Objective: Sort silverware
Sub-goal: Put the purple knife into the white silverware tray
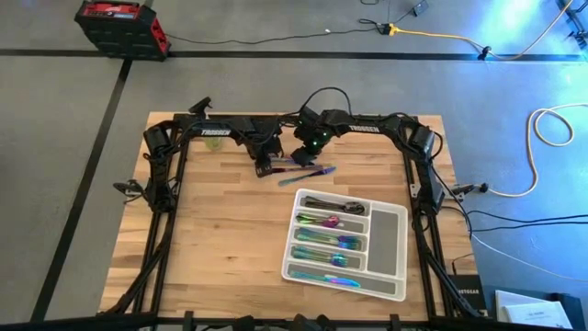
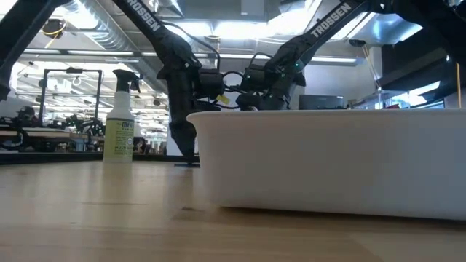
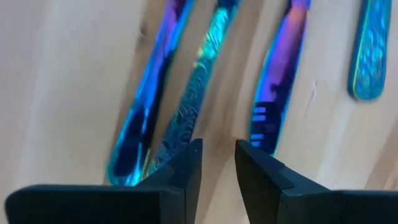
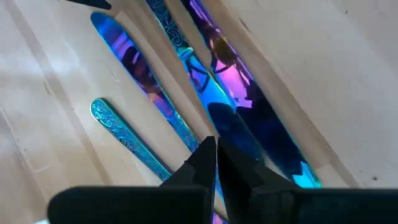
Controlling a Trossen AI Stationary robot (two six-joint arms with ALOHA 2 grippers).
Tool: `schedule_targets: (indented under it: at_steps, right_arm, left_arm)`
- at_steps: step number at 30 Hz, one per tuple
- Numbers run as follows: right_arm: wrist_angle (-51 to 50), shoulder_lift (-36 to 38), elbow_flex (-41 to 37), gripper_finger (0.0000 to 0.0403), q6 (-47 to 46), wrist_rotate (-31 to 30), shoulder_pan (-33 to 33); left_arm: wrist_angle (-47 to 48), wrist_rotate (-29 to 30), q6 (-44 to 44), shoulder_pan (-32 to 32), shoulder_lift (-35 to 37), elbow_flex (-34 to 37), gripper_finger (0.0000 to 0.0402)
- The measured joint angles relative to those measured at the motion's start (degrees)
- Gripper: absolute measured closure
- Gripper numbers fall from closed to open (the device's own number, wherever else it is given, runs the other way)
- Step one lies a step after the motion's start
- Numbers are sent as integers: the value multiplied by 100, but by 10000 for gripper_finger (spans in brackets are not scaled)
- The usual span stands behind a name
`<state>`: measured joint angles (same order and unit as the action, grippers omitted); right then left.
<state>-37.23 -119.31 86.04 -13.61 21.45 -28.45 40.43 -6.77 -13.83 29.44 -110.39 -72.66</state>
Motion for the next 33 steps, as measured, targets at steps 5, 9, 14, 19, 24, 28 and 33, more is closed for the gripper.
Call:
schedule_targets:
  at_steps: [5, 9, 14, 19, 24, 28, 33]
  right_arm:
    - [132, 0, 0, 403, 42, -237, -2]
    - [-25, 0, 0, 403, 48, -813, 140]
    - [95, -74, 13, 403, 69, -926, 311]
    - [-85, -279, 7, 403, -73, -948, 323]
    - [26, -375, 21, 403, -217, -975, 326]
    - [14, -398, 25, 403, -261, -951, 326]
    - [-120, -404, 28, 403, -229, -918, 328]
  left_arm:
    - [179, -4, -23, -8, 28, 2, 321]
    - [374, -30, 2, 10, 184, 4, 321]
    - [444, -75, -270, 48, 414, 8, 321]
    - [441, -105, -419, 139, 455, 11, 321]
    - [510, -199, -484, 206, 465, 12, 321]
    - [667, -210, -647, 261, 474, 11, 321]
    - [669, -204, -1359, 261, 474, 11, 321]
